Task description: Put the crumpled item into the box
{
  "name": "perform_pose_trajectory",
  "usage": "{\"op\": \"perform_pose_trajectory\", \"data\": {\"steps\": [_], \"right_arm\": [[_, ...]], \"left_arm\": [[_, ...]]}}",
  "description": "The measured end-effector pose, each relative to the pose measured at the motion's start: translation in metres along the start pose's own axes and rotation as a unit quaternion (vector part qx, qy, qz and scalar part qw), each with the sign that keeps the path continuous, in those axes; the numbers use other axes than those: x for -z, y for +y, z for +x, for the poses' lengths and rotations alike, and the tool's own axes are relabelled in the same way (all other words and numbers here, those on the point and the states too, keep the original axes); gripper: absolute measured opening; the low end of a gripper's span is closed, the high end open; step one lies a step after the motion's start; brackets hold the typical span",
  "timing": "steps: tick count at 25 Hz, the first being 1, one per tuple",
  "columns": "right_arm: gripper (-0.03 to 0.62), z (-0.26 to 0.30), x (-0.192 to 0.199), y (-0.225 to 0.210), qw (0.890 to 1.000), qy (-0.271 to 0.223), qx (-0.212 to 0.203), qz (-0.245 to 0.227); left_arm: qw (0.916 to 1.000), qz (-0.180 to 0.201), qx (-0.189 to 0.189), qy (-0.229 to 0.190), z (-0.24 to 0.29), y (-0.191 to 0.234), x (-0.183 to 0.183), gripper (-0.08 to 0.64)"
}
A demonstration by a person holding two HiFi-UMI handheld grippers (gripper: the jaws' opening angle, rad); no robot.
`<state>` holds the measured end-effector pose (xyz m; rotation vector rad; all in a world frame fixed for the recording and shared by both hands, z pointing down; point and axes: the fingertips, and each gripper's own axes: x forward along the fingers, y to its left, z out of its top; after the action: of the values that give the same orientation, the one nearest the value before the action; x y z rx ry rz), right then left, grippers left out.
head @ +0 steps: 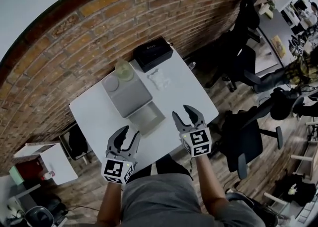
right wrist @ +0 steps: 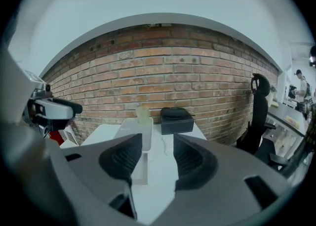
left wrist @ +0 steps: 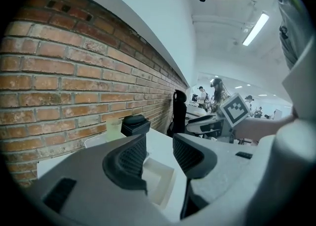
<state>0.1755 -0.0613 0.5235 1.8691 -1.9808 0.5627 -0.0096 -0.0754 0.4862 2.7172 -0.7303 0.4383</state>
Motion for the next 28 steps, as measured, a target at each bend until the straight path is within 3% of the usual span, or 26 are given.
{"op": "perform_pose_trajectory", "data": {"steps": [12,17,23,28], "right_arm": [[0.204,0.109,0.040,-0.031,0.997,0.061,-0.023,-0.029],[0.201,0.157,0.078,-0.052,0.995,0.095,-0.013,-0.037],[0.198,0.202,0.099,-0.085,0.993,0.115,-0.008,-0.019],[0.190,0.230,0.110,-0.098,0.991,0.132,-0.009,-0.037]], "left_arm": [[0.9995,-0.012,-0.024,0.018,0.032,0.018,0.003,0.155],[0.9992,-0.016,-0.026,0.028,0.036,0.020,0.006,0.155],[0.9988,-0.023,-0.025,0.036,0.041,0.020,0.010,0.155],[0.9984,-0.030,-0.026,0.040,0.042,0.021,0.012,0.155]]}}
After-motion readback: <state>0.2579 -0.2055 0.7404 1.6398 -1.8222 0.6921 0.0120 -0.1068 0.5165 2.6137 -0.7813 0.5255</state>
